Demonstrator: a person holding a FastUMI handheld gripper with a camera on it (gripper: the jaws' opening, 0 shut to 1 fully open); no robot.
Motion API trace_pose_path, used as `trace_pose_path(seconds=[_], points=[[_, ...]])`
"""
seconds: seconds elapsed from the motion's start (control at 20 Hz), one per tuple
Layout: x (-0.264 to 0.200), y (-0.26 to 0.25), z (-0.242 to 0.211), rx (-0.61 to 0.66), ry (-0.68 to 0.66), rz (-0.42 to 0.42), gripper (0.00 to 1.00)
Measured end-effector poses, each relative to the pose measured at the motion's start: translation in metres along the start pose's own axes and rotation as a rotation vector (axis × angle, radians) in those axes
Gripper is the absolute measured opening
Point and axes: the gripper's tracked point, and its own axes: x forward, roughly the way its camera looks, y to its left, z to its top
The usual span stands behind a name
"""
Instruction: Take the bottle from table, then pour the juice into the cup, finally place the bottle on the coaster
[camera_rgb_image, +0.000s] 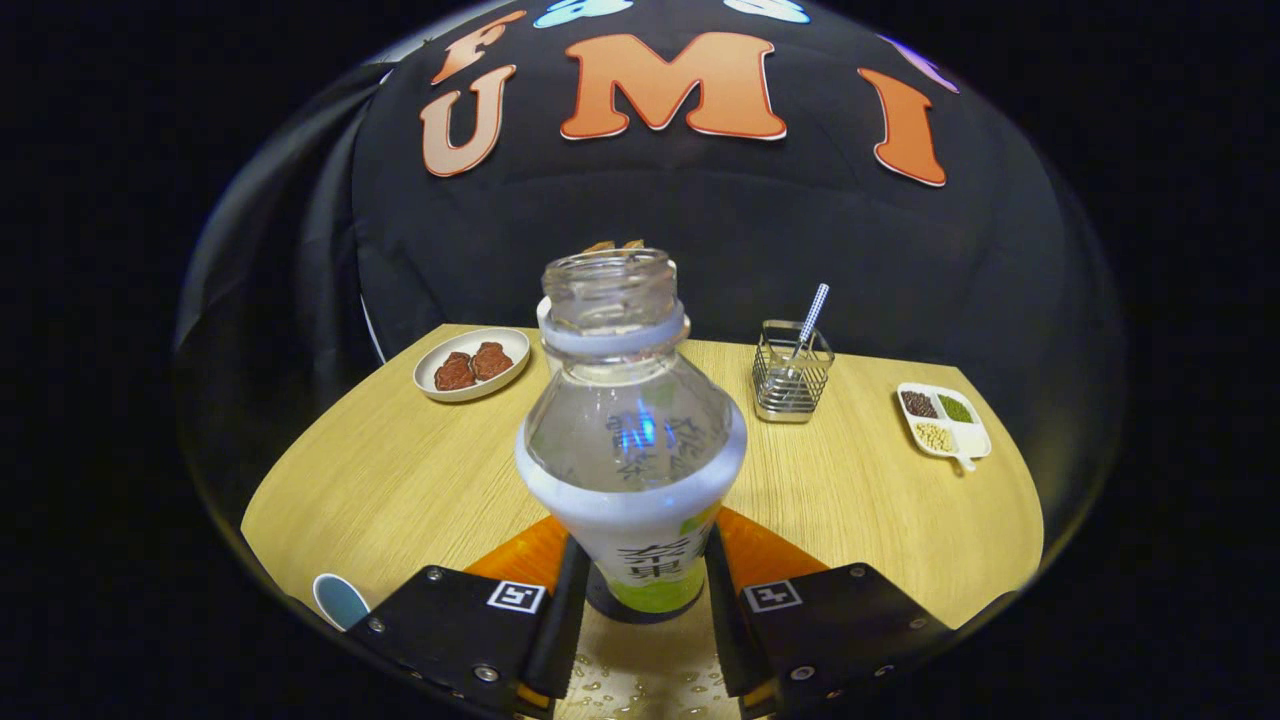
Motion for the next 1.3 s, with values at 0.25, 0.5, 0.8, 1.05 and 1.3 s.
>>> trace_pose_path(seconds=[0.25, 0.5, 0.8, 1.05, 1.3], points=[[0.01, 0.003, -0.016, 0.013, 0.011, 0.016, 0.57], [0.011, 0.005, -0.025, 0.008, 0.022, 0.027, 0.63], [-0.01, 0.001, -0.019, 0.015, 0.011, 0.009, 0.76], [-0.065, -0.005, 0.006, 0.059, -0.058, 0.01, 0.89], [-0.135, -0.028, 0.053, 0.041, -0.17, -0.045, 0.97]])
